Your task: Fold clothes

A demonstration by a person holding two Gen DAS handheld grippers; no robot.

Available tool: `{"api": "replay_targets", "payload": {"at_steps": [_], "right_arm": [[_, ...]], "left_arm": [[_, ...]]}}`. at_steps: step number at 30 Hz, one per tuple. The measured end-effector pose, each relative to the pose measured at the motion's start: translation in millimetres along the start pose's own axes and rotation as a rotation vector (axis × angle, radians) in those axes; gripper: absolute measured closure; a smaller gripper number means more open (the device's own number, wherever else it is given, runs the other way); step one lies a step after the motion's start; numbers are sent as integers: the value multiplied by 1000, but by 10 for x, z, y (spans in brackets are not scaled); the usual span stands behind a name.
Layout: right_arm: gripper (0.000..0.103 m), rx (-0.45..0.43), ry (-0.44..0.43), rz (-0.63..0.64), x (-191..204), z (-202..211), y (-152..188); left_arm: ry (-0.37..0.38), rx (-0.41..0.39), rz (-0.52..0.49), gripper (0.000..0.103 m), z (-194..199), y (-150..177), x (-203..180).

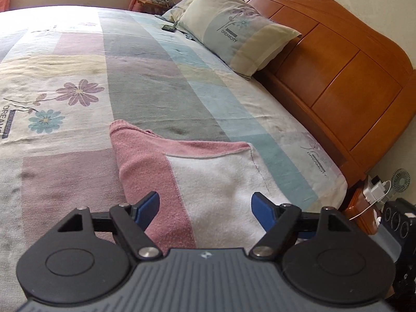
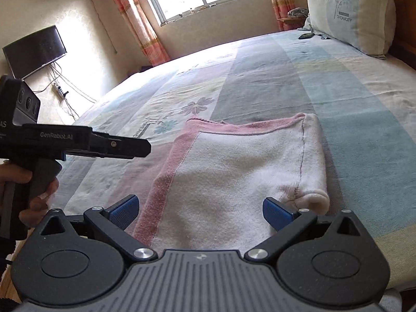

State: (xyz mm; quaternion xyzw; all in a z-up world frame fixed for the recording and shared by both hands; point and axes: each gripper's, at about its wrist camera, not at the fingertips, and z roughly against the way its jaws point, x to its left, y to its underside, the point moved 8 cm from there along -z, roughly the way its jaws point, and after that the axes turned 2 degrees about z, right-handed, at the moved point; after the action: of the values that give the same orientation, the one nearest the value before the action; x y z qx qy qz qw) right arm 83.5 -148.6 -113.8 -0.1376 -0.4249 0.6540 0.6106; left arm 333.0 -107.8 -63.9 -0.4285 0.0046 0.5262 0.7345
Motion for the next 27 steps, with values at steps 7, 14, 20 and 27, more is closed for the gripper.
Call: {"api": "replay_targets", "payload": {"at_steps": [7, 14, 20, 27], "right_arm": [[0, 43, 30, -69, -260, 48, 243], [0, -26, 71, -75, -420, 221, 67], [0, -85, 105, -81, -558, 374, -83], [0, -98, 42, -187, -814, 32, -191]], "left_arm": [[38, 105, -34, 24, -724, 128, -72], [16, 42, 18, 25, -791, -34, 93], [7, -29, 40, 24, -412, -30, 142], [-30, -87, 3, 23, -113, -25, 141]]}}
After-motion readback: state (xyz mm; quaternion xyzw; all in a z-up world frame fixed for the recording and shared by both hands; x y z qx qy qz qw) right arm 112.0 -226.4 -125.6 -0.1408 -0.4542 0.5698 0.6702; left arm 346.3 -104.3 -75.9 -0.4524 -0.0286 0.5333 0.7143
